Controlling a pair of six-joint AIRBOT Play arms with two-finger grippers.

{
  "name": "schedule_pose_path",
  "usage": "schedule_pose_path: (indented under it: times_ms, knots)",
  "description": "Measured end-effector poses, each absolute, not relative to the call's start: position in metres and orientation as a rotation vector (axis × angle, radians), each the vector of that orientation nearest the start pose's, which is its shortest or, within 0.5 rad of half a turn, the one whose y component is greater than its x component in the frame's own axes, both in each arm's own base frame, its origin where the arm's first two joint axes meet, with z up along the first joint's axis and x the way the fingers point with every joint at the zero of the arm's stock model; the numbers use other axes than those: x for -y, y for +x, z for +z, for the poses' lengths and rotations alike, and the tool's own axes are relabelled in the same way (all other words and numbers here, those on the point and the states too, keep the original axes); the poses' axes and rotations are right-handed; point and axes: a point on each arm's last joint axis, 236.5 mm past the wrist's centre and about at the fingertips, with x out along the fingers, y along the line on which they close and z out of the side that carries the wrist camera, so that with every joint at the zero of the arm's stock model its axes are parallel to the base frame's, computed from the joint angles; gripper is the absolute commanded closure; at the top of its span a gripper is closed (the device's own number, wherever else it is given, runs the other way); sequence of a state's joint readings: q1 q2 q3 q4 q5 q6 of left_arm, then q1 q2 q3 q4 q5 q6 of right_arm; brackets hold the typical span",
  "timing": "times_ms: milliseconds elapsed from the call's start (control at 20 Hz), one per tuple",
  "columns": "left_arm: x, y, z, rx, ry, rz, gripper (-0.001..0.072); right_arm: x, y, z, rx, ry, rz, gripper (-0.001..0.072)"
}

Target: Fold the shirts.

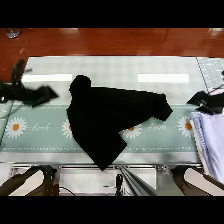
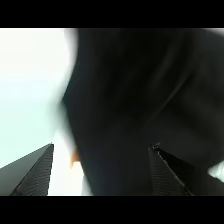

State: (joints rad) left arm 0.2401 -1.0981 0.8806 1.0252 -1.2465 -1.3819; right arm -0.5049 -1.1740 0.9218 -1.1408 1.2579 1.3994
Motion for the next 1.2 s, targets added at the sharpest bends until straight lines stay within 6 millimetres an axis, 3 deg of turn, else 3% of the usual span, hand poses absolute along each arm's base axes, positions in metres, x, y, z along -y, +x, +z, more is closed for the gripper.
schedule_pose_path:
  times_ms: [100,300,500,650,700,750,800,1200]
  knots:
    - [0.045,0.271,-0.027,-1.430,-0.605,-0.204,0.0002,0.041,0.290,-0.037,-1.326,0.711,-0.014,0.0094]
    - [0.086,0.201,-0.069,-1.586,-0.779,-0.282,0.0002,0.000,0.275,-0.058,-1.315,0.796,0.080,0.0094]
    - [0.129,0.178,-0.092,-1.596,-0.860,-0.334,0.0002,-0.019,0.276,-0.063,-1.301,0.798,0.120,0.0094]
    - [0.161,0.189,-0.098,-1.505,-0.888,-0.359,0.0010,-0.027,0.277,-0.064,-1.299,0.794,0.133,0.0094]
    - [0.168,0.201,-0.100,-1.446,-0.890,-0.346,0.0156,-0.028,0.277,-0.065,-1.299,0.794,0.136,0.0094]
    - [0.172,0.209,-0.102,-1.408,-0.877,-0.334,0.0634,-0.030,0.277,-0.065,-1.299,0.793,0.137,0.0094]
    - [0.171,0.219,-0.107,-1.357,-0.838,-0.309,0.0682,-0.029,0.279,-0.065,-1.292,0.797,0.132,0.0094]
    - [0.190,0.260,-0.080,-1.209,-0.846,-0.332,0.0682,-0.023,0.305,-0.065,-1.230,0.836,0.101,0.0112]
